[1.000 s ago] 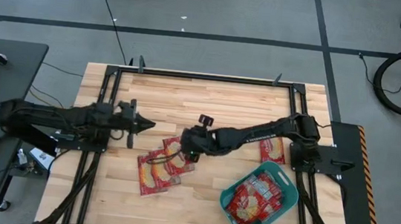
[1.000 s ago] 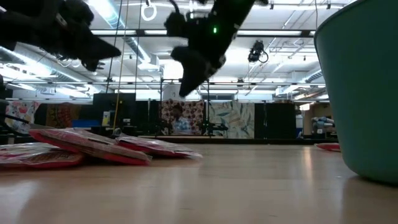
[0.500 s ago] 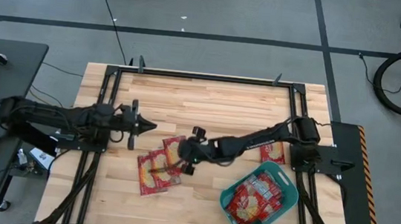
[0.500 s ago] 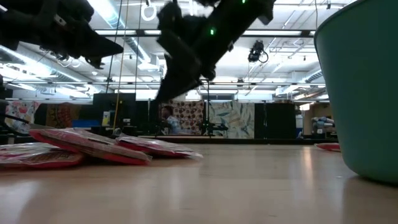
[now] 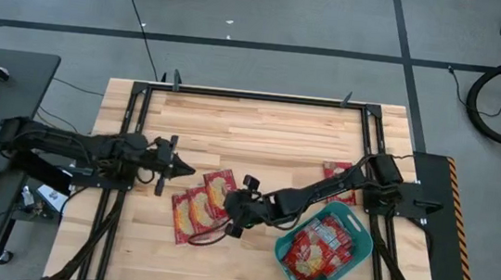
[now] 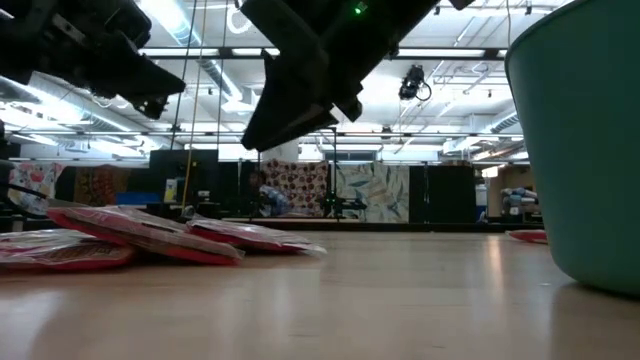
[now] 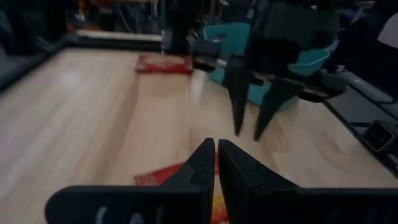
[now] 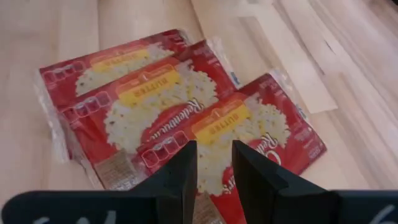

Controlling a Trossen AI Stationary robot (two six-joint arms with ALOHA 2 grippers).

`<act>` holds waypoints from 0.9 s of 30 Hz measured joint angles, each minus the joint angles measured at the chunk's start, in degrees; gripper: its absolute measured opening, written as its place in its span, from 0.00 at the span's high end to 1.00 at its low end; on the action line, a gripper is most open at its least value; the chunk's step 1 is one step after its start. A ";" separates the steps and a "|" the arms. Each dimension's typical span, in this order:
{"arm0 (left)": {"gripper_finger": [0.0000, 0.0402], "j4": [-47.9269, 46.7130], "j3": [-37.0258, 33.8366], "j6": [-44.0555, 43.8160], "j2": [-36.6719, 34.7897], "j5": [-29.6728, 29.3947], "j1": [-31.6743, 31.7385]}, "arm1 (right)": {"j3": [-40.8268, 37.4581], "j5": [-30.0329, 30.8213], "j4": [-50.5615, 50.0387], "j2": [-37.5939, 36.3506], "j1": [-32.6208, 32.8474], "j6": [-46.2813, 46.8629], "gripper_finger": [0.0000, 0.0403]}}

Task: Sort popcorn bags into baskets
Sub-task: Put the red popcorn into the green bin

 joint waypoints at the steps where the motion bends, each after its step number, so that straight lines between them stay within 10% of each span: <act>1: 0.93 0.45 0.00 -1.54 0.96 0.13 -0.05 | 0.00 1.19 -0.70 -0.12 0.25 1.11 0.74; 12: 0.91 3.13 0.00 -11.78 13.59 -10.26 -0.24 | 0.00 15.52 -1.89 -0.46 1.89 -0.68 0.74; 27: 0.46 0.96 0.00 -30.66 27.46 -6.14 6.34 | 0.00 15.76 -5.15 -0.46 -4.74 -20.28 0.74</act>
